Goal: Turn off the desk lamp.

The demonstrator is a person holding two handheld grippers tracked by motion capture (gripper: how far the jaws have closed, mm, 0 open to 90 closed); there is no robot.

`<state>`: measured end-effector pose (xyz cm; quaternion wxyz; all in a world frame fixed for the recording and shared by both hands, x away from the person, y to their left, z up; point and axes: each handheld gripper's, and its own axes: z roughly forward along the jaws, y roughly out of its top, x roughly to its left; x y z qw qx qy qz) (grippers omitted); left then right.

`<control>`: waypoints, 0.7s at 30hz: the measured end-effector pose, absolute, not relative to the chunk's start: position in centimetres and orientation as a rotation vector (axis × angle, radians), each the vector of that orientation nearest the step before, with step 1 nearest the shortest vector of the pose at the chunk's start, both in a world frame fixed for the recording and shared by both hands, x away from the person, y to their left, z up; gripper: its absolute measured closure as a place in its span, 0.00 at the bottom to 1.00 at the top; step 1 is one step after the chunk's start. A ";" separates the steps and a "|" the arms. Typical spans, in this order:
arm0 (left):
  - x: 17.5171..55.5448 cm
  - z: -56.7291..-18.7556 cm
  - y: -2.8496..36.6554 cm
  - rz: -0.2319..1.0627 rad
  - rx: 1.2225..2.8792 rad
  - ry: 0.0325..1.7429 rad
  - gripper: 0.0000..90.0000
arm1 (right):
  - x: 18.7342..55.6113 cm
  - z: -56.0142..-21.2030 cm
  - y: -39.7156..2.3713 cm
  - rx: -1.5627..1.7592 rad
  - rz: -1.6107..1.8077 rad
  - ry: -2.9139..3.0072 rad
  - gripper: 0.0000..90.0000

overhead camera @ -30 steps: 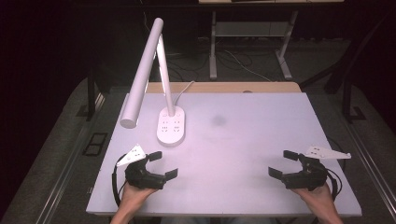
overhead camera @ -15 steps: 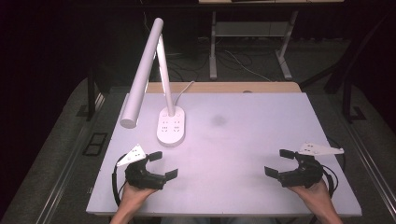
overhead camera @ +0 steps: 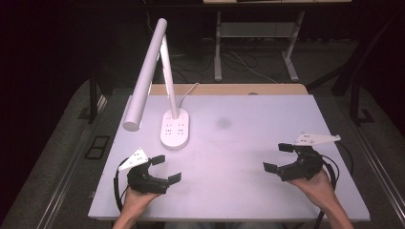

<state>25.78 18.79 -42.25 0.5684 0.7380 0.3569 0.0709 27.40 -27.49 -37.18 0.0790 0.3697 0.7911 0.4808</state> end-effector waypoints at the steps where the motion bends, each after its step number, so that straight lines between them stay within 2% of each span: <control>1: 25.8 -42.3 18.8 0.166 1.732 0.838 0.00 | 27.6 -37.0 -27.4 1.101 1.442 2.372 0.01; 21: 25.8 -42.3 19.1 0.168 1.720 0.846 0.00 | 31.2 -34.6 -24.2 1.020 1.445 2.445 0.01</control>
